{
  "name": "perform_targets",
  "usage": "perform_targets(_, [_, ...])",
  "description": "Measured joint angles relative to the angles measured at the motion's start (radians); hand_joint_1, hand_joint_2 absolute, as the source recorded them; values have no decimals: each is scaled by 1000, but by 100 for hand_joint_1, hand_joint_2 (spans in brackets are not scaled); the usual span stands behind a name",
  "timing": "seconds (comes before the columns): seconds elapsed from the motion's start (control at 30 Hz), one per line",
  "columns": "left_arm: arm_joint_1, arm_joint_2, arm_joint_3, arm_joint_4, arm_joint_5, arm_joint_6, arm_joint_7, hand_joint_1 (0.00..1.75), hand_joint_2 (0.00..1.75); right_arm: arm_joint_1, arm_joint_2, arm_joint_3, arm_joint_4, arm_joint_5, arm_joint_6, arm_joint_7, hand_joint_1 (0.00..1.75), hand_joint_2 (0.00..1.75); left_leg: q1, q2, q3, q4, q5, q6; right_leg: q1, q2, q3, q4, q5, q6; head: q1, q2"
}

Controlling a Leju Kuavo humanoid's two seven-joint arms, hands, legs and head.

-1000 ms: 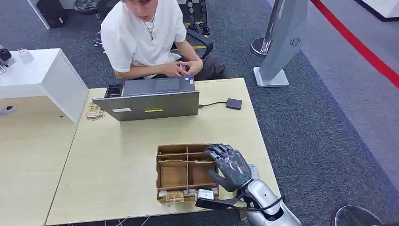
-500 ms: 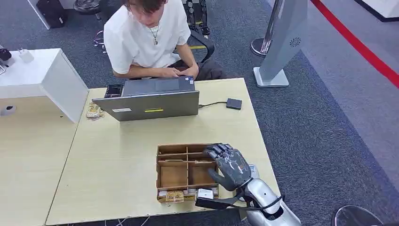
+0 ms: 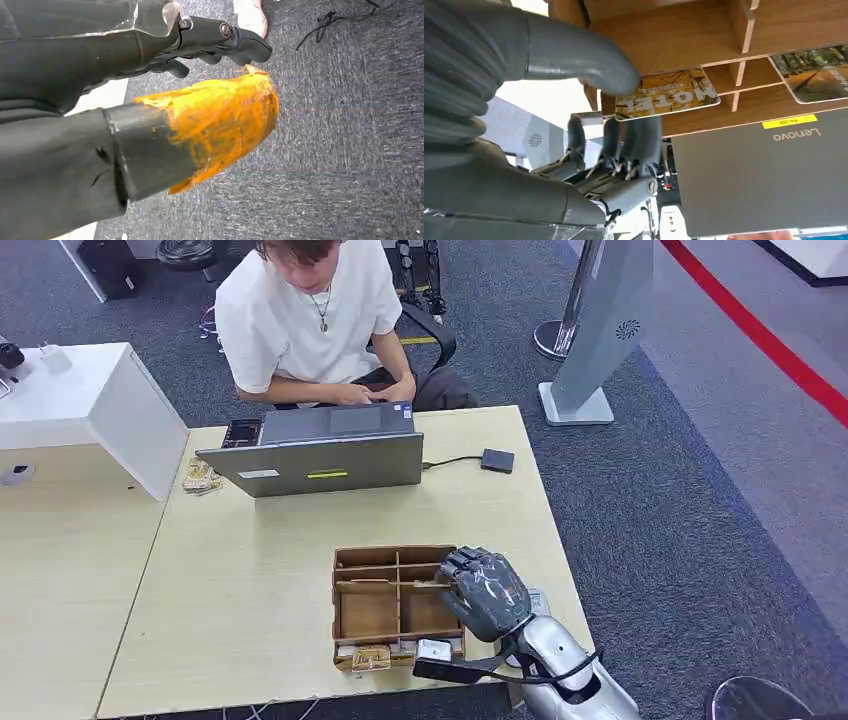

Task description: Pass the card to the sensor for recognition and then transmit it.

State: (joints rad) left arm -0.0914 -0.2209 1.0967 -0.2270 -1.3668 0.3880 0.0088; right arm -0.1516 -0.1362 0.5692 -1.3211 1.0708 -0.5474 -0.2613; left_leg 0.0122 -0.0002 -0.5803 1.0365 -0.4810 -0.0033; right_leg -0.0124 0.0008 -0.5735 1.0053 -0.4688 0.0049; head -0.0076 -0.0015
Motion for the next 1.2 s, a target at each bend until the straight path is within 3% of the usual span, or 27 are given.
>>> perform_targets(0.63, [0,-2,0,0,2,0,-1,0,0,6,0,5,-24,12,-17,8,175,175,0,0,0,0,0,0,0,0,0,0,0,0,0,0])
perform_targets(1.2, [0,-2,0,0,21,5,-2,0,0,70,-22,8,-206,66,-110,10,175,175,0,0,0,0,0,0,0,0,-1,0,0,0,0,0])
